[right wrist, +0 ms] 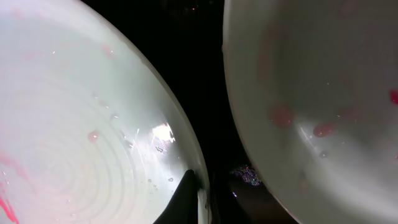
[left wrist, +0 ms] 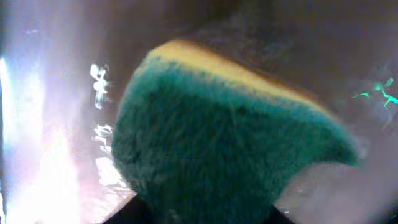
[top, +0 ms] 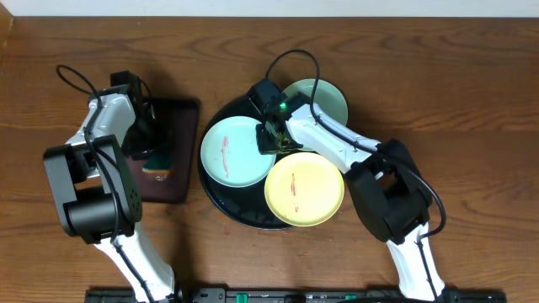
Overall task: Clean dirty plates on tray and stack at the side
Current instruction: 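Grasp the green sponge from the black tray with the left gripper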
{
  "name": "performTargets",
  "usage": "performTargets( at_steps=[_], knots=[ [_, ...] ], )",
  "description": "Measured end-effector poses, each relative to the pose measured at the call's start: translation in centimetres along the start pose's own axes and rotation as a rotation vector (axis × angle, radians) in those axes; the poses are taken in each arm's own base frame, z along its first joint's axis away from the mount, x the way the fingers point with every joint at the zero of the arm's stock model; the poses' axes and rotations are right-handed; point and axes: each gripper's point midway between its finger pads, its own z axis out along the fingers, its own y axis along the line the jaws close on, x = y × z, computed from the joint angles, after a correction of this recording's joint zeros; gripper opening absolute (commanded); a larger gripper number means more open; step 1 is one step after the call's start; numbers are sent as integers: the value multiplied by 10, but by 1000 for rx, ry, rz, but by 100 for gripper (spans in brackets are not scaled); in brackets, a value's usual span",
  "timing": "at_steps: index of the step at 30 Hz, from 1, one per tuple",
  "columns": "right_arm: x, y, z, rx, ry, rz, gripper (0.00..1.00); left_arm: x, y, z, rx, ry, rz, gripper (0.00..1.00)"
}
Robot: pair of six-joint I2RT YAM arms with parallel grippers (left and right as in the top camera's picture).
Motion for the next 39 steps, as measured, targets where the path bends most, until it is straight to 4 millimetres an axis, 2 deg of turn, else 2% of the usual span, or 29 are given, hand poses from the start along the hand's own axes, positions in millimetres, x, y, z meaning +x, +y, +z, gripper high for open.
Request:
performTargets(
  at_steps=[1, 8, 13, 17, 23, 26, 39],
  knots=[
    [0, 0, 0, 0, 0, 0, 1, 0, 0, 0, -1, -1, -3, 7],
    [0, 0, 0, -2, -1, 0, 1, 4, 1, -1, -6, 19, -5, 7],
    [0, 0, 0, -2, 0, 0, 1, 5, 1, -12, -8, 31, -9, 7],
    [0, 0, 0, -2, 0, 0, 1, 1, 0, -40, 0, -34, -19, 7],
    [0, 0, 0, -3, 0, 1, 1, -5, 0, -106, 20, -202, -29, 7],
    [0, 0, 0, -4, 0, 1, 1, -4, 0, -125, 27, -249, -30, 7],
    [0, 0, 0, -4, 0, 1, 1, 0, 0, -126, 26, -238, -34, 7]
  ],
)
